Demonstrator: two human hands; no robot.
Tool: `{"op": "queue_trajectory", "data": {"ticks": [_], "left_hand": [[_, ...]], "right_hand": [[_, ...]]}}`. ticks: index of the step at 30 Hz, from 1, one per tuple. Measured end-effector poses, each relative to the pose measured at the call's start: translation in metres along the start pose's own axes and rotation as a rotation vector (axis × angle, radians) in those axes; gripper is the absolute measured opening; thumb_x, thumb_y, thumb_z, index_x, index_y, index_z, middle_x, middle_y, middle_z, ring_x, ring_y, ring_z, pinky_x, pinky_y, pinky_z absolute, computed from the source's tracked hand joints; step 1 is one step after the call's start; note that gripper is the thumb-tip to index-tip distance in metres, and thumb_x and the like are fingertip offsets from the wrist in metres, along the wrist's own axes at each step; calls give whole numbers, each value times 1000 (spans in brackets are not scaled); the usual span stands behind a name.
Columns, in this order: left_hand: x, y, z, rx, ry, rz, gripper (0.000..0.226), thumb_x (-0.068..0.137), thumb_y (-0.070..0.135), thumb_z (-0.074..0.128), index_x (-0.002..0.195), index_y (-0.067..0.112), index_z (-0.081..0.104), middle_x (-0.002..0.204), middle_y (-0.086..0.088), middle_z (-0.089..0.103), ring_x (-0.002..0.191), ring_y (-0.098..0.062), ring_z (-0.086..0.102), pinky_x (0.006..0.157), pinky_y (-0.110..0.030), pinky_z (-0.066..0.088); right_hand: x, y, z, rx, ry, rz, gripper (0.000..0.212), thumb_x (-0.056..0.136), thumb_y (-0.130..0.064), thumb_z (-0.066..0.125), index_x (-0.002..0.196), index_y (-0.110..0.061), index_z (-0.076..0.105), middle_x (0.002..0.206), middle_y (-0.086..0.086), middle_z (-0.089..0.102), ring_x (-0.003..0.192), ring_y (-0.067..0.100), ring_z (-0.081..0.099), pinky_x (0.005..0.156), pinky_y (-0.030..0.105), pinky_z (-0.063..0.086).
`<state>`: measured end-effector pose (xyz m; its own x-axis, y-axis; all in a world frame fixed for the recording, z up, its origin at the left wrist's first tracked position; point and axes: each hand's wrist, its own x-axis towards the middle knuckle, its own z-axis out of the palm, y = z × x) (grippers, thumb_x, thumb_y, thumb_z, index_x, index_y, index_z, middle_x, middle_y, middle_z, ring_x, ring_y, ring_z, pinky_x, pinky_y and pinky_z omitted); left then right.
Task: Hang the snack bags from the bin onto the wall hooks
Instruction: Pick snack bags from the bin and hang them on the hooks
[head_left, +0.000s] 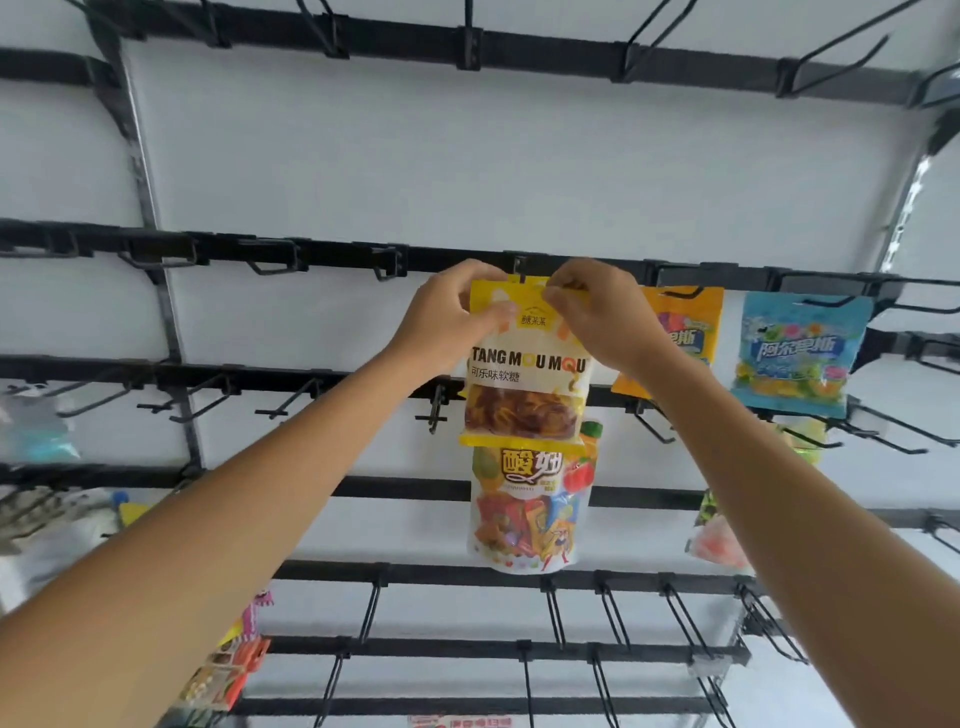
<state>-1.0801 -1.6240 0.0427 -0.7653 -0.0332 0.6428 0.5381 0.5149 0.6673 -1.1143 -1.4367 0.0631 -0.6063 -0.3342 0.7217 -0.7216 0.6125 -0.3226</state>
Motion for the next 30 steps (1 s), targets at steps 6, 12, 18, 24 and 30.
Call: {"op": "queue_trajectory", "data": {"ticks": [6, 12, 18, 24, 30], "left_hand": [[25, -4, 3, -162, 41, -80, 10, 87, 23, 71, 93, 22, 63, 72, 4, 67, 59, 0, 61, 57, -14, 46], [33, -10, 10, -257, 72, -135, 9, 88, 22, 69, 84, 23, 62, 69, 3, 64, 55, 0, 58, 50, -14, 44], [37, -8, 14, -368, 169, -87, 13, 86, 15, 70, 79, 17, 59, 67, 3, 62, 58, -5, 61, 53, -18, 47], [39, -15, 16, -339, 224, -77, 14, 85, 18, 70, 79, 20, 58, 72, 0, 63, 64, -10, 63, 58, -24, 51], [41, -29, 23, -175, 209, -14, 10, 86, 22, 70, 86, 22, 60, 81, -3, 66, 69, -9, 64, 62, -24, 53]], "right_hand": [[15, 1, 13, 7, 31, 21, 13, 98, -22, 51, 99, -16, 62, 81, -8, 58, 70, 4, 54, 56, 16, 35], [23, 11, 26, 92, 63, 33, 10, 96, -20, 52, 90, -17, 59, 70, -12, 56, 67, 7, 57, 53, 7, 35], [30, 13, 26, 249, 71, 12, 15, 96, -18, 53, 85, -12, 60, 64, -6, 60, 54, 2, 56, 54, 16, 43], [37, 15, 30, 291, 30, 23, 27, 97, -20, 52, 85, 4, 57, 63, 1, 57, 55, 9, 53, 55, 26, 41], [33, 27, 39, 259, 23, 77, 15, 97, -22, 53, 86, -17, 63, 73, -7, 64, 60, -2, 60, 59, 17, 48]]}}
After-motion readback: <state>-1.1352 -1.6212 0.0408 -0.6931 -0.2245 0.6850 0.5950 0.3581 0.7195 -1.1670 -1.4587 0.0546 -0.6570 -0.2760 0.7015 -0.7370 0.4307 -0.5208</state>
